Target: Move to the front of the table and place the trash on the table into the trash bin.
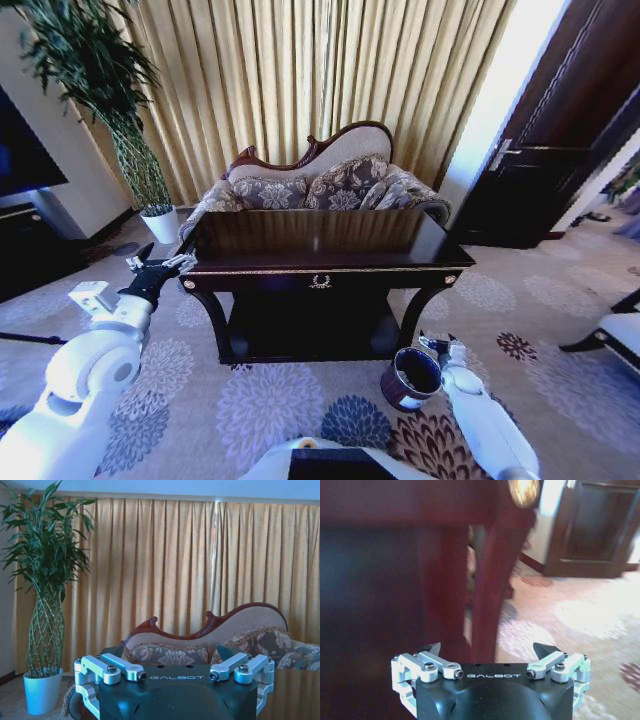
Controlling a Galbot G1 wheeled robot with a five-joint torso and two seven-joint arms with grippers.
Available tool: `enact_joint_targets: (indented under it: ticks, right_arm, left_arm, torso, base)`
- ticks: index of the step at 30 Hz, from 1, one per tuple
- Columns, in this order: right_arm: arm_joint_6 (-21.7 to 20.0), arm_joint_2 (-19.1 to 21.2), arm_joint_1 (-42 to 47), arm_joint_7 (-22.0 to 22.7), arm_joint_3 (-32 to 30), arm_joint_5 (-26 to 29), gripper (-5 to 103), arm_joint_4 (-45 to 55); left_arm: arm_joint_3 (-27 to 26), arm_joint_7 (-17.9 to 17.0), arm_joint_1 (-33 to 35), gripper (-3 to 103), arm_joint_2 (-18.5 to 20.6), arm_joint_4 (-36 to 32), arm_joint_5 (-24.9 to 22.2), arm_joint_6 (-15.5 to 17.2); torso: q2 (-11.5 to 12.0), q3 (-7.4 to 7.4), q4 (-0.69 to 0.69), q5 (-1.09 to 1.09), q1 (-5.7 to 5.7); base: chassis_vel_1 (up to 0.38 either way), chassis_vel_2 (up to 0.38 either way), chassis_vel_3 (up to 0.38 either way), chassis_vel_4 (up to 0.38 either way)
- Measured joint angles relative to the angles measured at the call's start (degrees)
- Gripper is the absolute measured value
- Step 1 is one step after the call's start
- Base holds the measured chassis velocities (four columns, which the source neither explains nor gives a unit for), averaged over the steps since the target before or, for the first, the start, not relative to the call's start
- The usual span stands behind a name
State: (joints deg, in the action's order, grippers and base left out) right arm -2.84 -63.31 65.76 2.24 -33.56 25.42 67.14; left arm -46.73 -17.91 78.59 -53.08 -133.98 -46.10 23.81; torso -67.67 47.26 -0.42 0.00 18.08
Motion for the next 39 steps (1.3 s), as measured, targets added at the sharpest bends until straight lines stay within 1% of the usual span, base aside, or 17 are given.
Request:
enact_joint_targets:
  ticks: [2, 3, 5, 8, 9, 10, 12, 13, 16, 17, 19, 20, 23, 29, 31, 34, 39]
  right_arm:
    - [-0.9, 0.3, 0.9, 0.0, -0.2, 1.0, 100, 2.3]
    - [-2.4, 1.0, 2.8, 0.0, -0.7, 3.2, 100, 7.5]
    - [-3.5, 1.8, 5.1, 0.1, -1.7, 5.8, 100, 14.2]
    - [-3.7, 2.3, 6.2, 0.2, -2.4, 6.6, 100, 17.7]
    - [-3.8, 3.0, 7.7, 0.2, -3.3, 7.0, 100, 22.1]
    - [-4.1, 4.8, 10.6, 0.4, -5.2, 8.1, 100, 30.2]
    - [-6.9, 6.6, 12.6, 1.3, -7.2, 10.4, 100, 39.7]
    - [-6.9, 6.6, 12.6, 1.3, -7.2, 10.4, 100, 39.7]
    - [-10.9, 8.2, 13.1, 4.4, -8.1, 14.0, 100, 49.0]
    - [-10.9, 8.2, 13.1, 4.4, -8.1, 14.0, 100, 49.0]
    - [-13.4, 9.5, 13.2, 5.8, -8.3, 15.6, 100, 55.2]
    - [-13.4, 9.5, 13.2, 5.8, -8.3, 15.6, 100, 55.2]
    - [-15.6, 10.9, 13.4, 6.8, -8.0, 17.7, 100, 61.3]
    - [-17.5, 11.9, 14.0, 7.7, -7.8, 18.2, 100, 65.6]
    - [-18.0, 12.0, 14.0, 8.8, -7.6, 17.8, 100, 65.9]
    - [-18.8, 11.7, 13.8, 12.0, -7.3, 15.6, 100, 65.7]
    - [-18.8, 11.2, 13.9, 12.9, -7.3, 14.1, 100, 65.3]
  left_arm:
    - [0.0, 0.0, 0.0, 100, 0.0, 0.0, 0.0, 0.0]
    - [-0.2, 0.0, 0.0, 100, 0.0, 0.0, 0.0, 0.0]
    - [-0.3, 0.0, 0.0, 100, 0.0, 0.0, 0.0, 0.0]
    - [-0.4, 0.0, 0.0, 100, 0.0, 0.0, 0.0, 0.0]
    - [-0.5, 0.0, 0.0, 100, 0.0, 0.0, 0.0, 0.0]
    - [-0.5, 0.0, -0.1, 100, 0.0, -0.1, -0.1, -0.1]
    - [-0.5, 0.0, -0.4, 100, -0.1, -0.4, -0.2, -0.1]
    - [-0.5, 0.0, -0.4, 100, -0.1, -0.4, -0.2, -0.1]
    - [-0.7, -0.1, -0.5, 100, -0.1, -0.9, -0.3, -0.2]
    - [-0.7, -0.1, -0.5, 100, -0.1, -0.9, -0.3, -0.2]
    - [-1.1, 0.0, -0.3, 100, -0.3, -1.2, -0.4, -0.2]
    - [-1.1, 0.0, -0.3, 100, -0.3, -1.2, -0.4, -0.2]
    - [-1.6, 0.3, 0.2, 100, -0.5, -1.2, -0.5, -0.3]
    - [-2.2, 1.0, 0.7, 100, -0.5, -1.4, -0.5, -0.3]
    - [-2.2, 1.0, 0.7, 100, -0.4, -1.3, -0.5, -0.4]
    - [-2.2, 1.1, 0.2, 100, 0.0, -1.1, -0.5, -0.4]
    - [-2.0, 1.0, 0.0, 100, 0.1, -1.0, -0.5, -0.4]
  torso:
    - [0.0, 0.00, 0.00, 0.00, 0.00]
    - [0.0, 0.00, 0.00, -0.01, 0.00]
    - [0.0, 0.00, -0.01, -0.01, 0.00]
    - [0.0, 0.00, 0.00, -0.01, 0.00]
    - [0.0, 0.00, 0.01, -0.01, 0.00]
    - [0.0, 0.00, -0.01, -0.02, 0.00]
    - [0.0, 0.00, -0.01, -0.01, 0.00]
    - [0.0, 0.00, -0.01, -0.01, 0.00]
    - [0.0, 0.00, 0.00, -0.01, 0.00]
    - [0.0, 0.00, 0.00, -0.01, 0.00]
    - [0.0, 0.00, 0.01, -0.01, 0.00]
    - [0.0, 0.00, 0.01, -0.01, 0.00]
    - [0.0, 0.00, 0.00, 0.00, 0.00]
    - [0.0, 0.00, 0.00, -0.01, 0.00]
    - [0.0, 0.00, 0.00, -0.01, 0.00]
    - [0.0, 0.00, 0.00, 0.00, 0.00]
    - [0.0, 0.00, -0.01, 0.00, 0.00]
  base:
    - [0.000, 0.000, 0.000, 0.000]
    - [0.000, 0.000, 0.000, 0.000]
    - [0.000, 0.000, 0.000, 0.000]
    - [0.000, 0.000, 0.000, 0.000]
    - [0.000, 0.000, 0.000, 0.000]
    - [0.000, 0.000, 0.000, 0.000]
    - [0.000, 0.000, 0.000, 0.000]
    - [0.000, 0.000, 0.000, 0.000]
    - [0.000, 0.000, 0.000, 0.000]
    - [0.000, 0.000, 0.000, 0.000]
    - [0.000, 0.000, 0.000, 0.000]
    - [0.000, 0.000, 0.000, 0.000]
    - [0.000, 0.000, 0.000, 0.000]
    - [0.000, 0.000, 0.000, 0.000]
    - [0.000, 0.000, 0.000, 0.000]
    - [0.000, 0.000, 0.000, 0.000]
    - [0.000, 0.000, 0.000, 0.000]
